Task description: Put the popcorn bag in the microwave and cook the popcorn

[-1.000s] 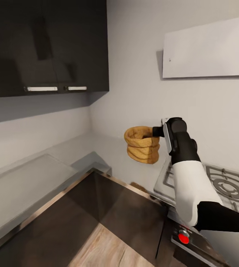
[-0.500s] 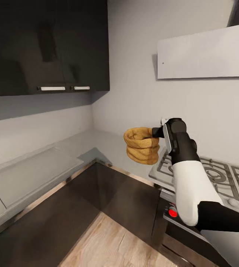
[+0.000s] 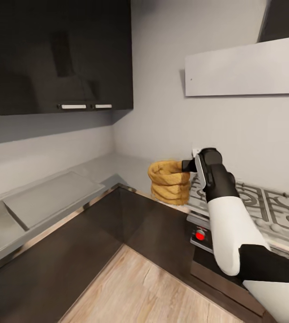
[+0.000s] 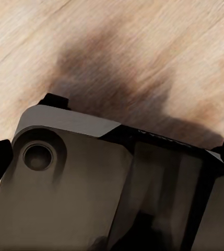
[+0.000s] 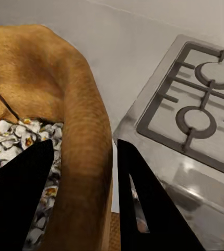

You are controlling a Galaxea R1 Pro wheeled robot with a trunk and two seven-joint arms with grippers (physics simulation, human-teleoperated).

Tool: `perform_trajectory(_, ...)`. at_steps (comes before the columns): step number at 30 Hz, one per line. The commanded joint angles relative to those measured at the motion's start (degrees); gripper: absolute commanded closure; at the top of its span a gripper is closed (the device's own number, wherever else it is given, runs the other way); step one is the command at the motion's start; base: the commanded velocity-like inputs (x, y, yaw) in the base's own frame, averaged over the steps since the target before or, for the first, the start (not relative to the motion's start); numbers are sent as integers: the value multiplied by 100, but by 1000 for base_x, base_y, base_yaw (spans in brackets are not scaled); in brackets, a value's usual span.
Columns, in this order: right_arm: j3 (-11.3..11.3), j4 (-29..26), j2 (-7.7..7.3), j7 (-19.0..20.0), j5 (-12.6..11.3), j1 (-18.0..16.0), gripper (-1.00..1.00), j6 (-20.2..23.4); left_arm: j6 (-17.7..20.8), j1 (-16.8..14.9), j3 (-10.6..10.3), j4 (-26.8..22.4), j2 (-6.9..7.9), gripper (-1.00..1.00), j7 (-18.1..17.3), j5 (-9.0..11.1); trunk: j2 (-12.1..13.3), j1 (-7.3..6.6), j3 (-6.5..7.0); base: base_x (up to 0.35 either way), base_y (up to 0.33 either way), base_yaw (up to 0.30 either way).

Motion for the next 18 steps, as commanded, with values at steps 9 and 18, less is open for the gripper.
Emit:
perform_trajectory(9, -18, -11, -1, -18, -211, 365, 100, 18, -23, -3, -49, 3, -1, -100, 14, 50, -7, -3, -8, -346, 0, 0)
perform_trajectory(18, -24, 6, -8, -17, -444, 379, 100, -316, -23, -3, -49, 3, -1, -100, 16, 46, -7, -3, -8, -346, 0, 0)
